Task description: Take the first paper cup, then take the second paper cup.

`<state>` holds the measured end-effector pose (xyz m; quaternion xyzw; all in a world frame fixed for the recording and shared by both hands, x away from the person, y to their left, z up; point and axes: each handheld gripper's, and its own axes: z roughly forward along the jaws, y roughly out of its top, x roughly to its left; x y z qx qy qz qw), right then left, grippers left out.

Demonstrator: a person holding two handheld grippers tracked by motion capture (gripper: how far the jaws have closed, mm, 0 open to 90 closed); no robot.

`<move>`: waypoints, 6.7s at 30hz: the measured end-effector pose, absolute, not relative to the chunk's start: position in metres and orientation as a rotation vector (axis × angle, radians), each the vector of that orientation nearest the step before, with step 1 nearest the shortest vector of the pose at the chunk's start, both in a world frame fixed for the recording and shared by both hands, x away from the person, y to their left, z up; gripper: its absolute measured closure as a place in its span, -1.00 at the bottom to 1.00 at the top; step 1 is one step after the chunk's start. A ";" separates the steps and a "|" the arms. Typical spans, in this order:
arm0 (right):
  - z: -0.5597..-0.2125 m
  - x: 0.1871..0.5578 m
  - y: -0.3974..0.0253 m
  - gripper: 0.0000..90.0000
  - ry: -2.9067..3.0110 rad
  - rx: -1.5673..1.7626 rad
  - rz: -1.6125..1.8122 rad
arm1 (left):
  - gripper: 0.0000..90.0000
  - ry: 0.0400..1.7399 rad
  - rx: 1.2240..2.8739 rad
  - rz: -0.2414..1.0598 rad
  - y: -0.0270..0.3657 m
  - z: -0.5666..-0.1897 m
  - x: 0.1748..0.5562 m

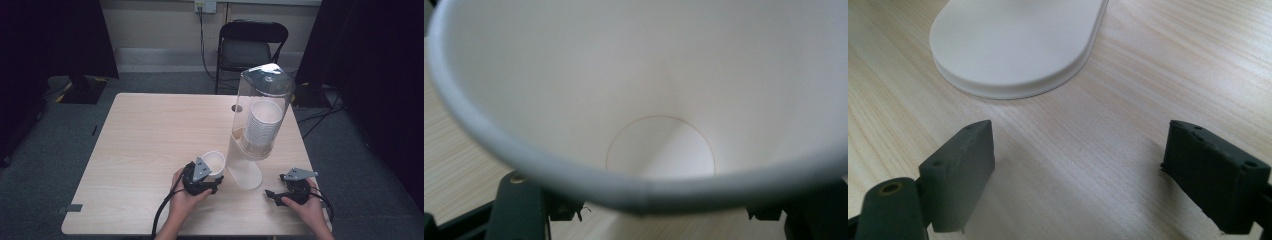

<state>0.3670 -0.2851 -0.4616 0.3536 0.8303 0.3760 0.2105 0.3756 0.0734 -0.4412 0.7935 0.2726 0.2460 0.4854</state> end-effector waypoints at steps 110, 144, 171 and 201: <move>-0.462 0.367 -0.285 -0.73 2.312 0.978 1.045 | -0.44 0.650 1.969 0.508 0.083 -0.427 0.352; -0.461 0.376 -0.247 -0.53 2.332 0.922 1.080 | -0.45 0.545 1.867 0.519 -0.005 -0.399 0.379; -0.461 0.376 -0.248 -0.53 2.338 0.910 1.081 | -0.27 0.514 1.680 0.649 -0.036 -0.404 0.400; -0.461 0.375 -0.251 -0.53 2.337 0.910 1.083 | -0.17 0.503 1.702 0.659 -0.039 -0.412 0.402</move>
